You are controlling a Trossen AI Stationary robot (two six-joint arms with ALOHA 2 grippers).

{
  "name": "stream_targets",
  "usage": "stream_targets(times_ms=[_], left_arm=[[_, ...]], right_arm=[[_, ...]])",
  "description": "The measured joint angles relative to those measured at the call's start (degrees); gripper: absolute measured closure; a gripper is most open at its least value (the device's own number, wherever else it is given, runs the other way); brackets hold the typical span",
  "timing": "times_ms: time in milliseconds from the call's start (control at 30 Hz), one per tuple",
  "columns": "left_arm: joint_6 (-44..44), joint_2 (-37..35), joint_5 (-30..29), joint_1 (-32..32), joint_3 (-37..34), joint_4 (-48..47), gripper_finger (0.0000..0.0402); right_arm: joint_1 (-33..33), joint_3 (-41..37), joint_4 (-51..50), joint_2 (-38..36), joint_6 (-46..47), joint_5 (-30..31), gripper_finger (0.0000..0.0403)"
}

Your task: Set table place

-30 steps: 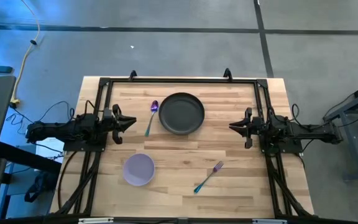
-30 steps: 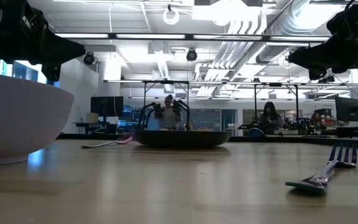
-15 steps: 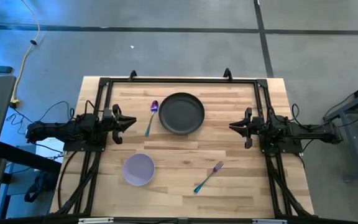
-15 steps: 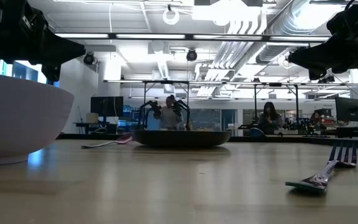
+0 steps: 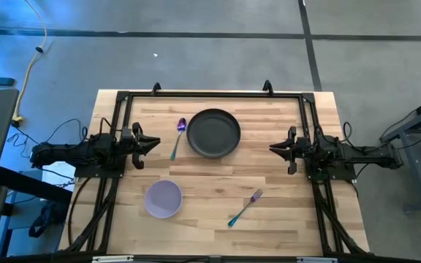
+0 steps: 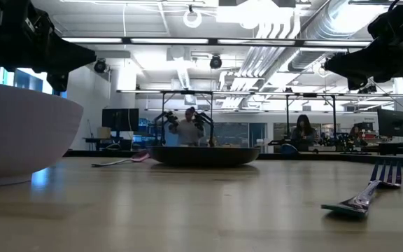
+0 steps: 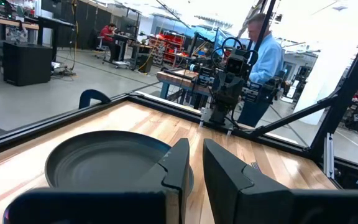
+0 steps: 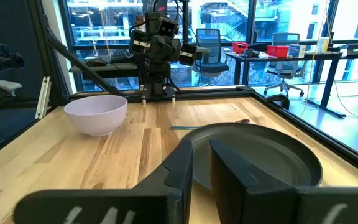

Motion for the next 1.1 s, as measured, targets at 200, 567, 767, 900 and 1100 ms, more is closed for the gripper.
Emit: stream_targets(times_ms=[200, 567, 767, 900, 1100], left_arm=[[-0.02, -0.02, 0.0, 0.01, 0.0, 0.02, 0.0364], [-0.02, 0.0, 0.0, 0.02, 0.0, 0.02, 0.0364], [-0.82, 0.0, 0.07, 0.0, 0.0, 0.3, 0.0364], [-6.1, -0.02, 0.08, 0.02, 0.0, 0.76, 0.0364], [-8.09, -0.02, 0.1, 0.0, 0.0, 0.72, 0.0364]], right_arm=[[0.02, 0.0, 0.01, 0.0, 0.01, -0.01, 0.0359], [0.0, 0.0, 0.02, 0.0, 0.02, -0.01, 0.0359], [0.02, 0.0, 0.01, -0.01, 0.14, -0.02, 0.0359], [0.0, 0.0, 0.04, 0.0, 5.15, -0.03, 0.0359], [0.0, -0.01, 0.04, 0.0, 23.87, -0.03, 0.0359]])
